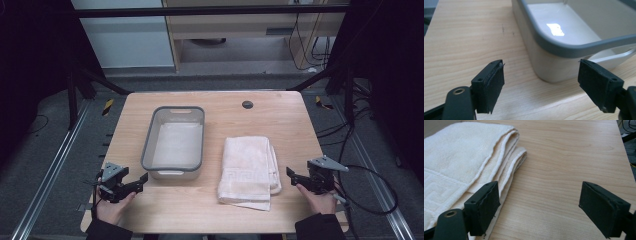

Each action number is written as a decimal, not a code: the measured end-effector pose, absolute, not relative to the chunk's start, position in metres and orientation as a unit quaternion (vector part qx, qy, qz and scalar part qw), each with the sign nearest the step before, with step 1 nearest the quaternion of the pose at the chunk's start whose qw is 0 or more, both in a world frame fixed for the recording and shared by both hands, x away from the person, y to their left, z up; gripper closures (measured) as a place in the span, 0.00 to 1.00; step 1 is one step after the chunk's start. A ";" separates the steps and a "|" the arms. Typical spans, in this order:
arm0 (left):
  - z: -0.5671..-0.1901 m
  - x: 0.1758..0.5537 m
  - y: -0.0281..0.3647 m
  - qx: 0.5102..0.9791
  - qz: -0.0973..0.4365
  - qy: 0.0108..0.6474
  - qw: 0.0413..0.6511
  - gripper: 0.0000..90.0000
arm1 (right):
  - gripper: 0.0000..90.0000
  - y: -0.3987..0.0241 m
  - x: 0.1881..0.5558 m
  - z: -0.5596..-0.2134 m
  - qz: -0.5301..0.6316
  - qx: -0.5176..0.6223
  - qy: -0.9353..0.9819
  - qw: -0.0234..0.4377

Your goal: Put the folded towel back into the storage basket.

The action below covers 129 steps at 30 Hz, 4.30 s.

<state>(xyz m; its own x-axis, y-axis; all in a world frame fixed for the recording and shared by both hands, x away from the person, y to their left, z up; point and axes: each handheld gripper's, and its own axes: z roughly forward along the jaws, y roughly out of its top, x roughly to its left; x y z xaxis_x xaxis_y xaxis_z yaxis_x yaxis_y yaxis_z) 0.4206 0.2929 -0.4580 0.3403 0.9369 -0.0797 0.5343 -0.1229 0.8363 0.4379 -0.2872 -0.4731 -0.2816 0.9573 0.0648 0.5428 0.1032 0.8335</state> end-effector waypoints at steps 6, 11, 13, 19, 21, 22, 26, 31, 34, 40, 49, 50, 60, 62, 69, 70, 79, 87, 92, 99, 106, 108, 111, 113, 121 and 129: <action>-0.452 0.415 0.281 0.711 0.239 0.506 0.425 0.24 | 0.20 -0.285 0.437 -0.468 0.406 0.534 0.696 0.255; -0.445 0.412 0.272 0.712 0.236 0.496 0.437 0.26 | 0.22 -0.282 0.436 -0.463 0.407 0.525 0.702 0.257; -0.443 0.412 0.268 0.714 0.235 0.490 0.441 0.26 | 0.22 -0.282 0.436 -0.462 0.408 0.523 0.702 0.258; -0.436 0.415 0.254 0.721 0.236 0.479 0.442 0.28 | 0.22 -0.276 0.438 -0.455 0.413 0.511 0.709 0.258; -0.433 0.416 0.247 0.726 0.237 0.470 0.442 0.29 | 0.22 -0.275 0.438 -0.453 0.414 0.512 0.709 0.254; -0.432 0.416 0.245 0.726 0.238 0.468 0.443 0.29 | 0.22 -0.275 0.439 -0.452 0.413 0.509 0.711 0.257; -0.423 0.419 0.231 0.729 0.240 0.453 0.453 0.30 | 0.22 -0.274 0.442 -0.445 0.417 0.502 0.712 0.259; -0.413 0.423 0.217 0.727 0.240 0.441 0.467 0.30 | 0.21 -0.274 0.444 -0.438 0.425 0.497 0.711 0.257; -0.409 0.425 0.207 0.730 0.239 0.433 0.472 0.31 | 0.18 -0.273 0.446 -0.434 0.425 0.494 0.711 0.262; -0.405 0.429 0.184 0.737 0.233 0.416 0.479 0.31 | 0.16 -0.271 0.451 -0.429 0.432 0.497 0.705 0.263; -0.407 0.434 0.150 0.748 0.218 0.397 0.485 0.33 | 0.17 -0.265 0.459 -0.424 0.438 0.486 0.711 0.258; -0.408 0.434 0.147 0.749 0.215 0.395 0.487 0.33 | 0.17 -0.264 0.461 -0.424 0.437 0.485 0.712 0.258; -0.418 0.435 0.115 0.767 0.201 0.376 0.479 0.37 | 0.20 -0.257 0.477 -0.419 0.443 0.481 0.715 0.249; -0.421 0.435 0.110 0.772 0.199 0.372 0.476 0.37 | 0.20 -0.256 0.480 -0.418 0.442 0.482 0.715 0.246; -0.430 0.434 0.094 0.784 0.184 0.363 0.469 0.39 | 0.21 -0.249 0.491 -0.422 0.441 0.481 0.720 0.237; -0.431 0.434 0.091 0.786 0.182 0.362 0.467 0.39 | 0.21 -0.248 0.493 -0.424 0.438 0.481 0.721 0.238; -0.447 0.437 0.071 0.794 0.171 0.363 0.456 0.40 | 0.21 -0.242 0.508 -0.435 0.432 0.496 0.720 0.222; -0.464 0.445 0.062 0.797 0.162 0.374 0.445 0.38 | 0.21 -0.238 0.519 -0.444 0.428 0.502 0.722 0.209; -0.474 0.451 0.056 0.799 0.159 0.382 0.436 0.35 | 0.20 -0.233 0.526 -0.453 0.421 0.506 0.726 0.198; -0.484 0.451 0.048 0.804 0.158 0.384 0.426 0.31 | 0.20 -0.223 0.535 -0.470 0.406 0.508 0.737 0.183; -0.491 0.457 0.047 0.799 0.140 0.400 0.427 0.28 | 0.21 -0.218 0.537 -0.479 0.392 0.512 0.744 0.175; -0.494 0.459 0.047 0.800 0.134 0.404 0.422 0.28 | 0.21 -0.217 0.537 -0.481 0.389 0.515 0.744 0.173; -0.498 0.462 0.047 0.798 0.119 0.412 0.423 0.26 | 0.21 -0.216 0.537 -0.484 0.385 0.514 0.747 0.171; -0.499 0.463 0.047 0.798 0.111 0.415 0.422 0.25 | 0.21 -0.215 0.537 -0.486 0.385 0.516 0.746 0.170; -0.505 0.468 0.045 0.800 0.083 0.414 0.426 0.27 | 0.22 -0.219 0.540 -0.494 0.389 0.531 0.740 0.138; -0.504 0.467 0.043 0.803 0.071 0.412 0.426 0.41 | 0.25 -0.220 0.542 -0.499 0.390 0.539 0.738 0.112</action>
<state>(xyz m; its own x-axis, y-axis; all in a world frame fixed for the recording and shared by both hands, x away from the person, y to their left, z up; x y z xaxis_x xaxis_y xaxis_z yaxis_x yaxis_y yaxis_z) 0.4671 0.0426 -0.5043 0.6507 0.7216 -0.2363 0.6003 -0.2983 0.7420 0.5422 -0.2203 -0.4992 -0.3932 0.8833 0.2553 0.7080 0.1138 0.6970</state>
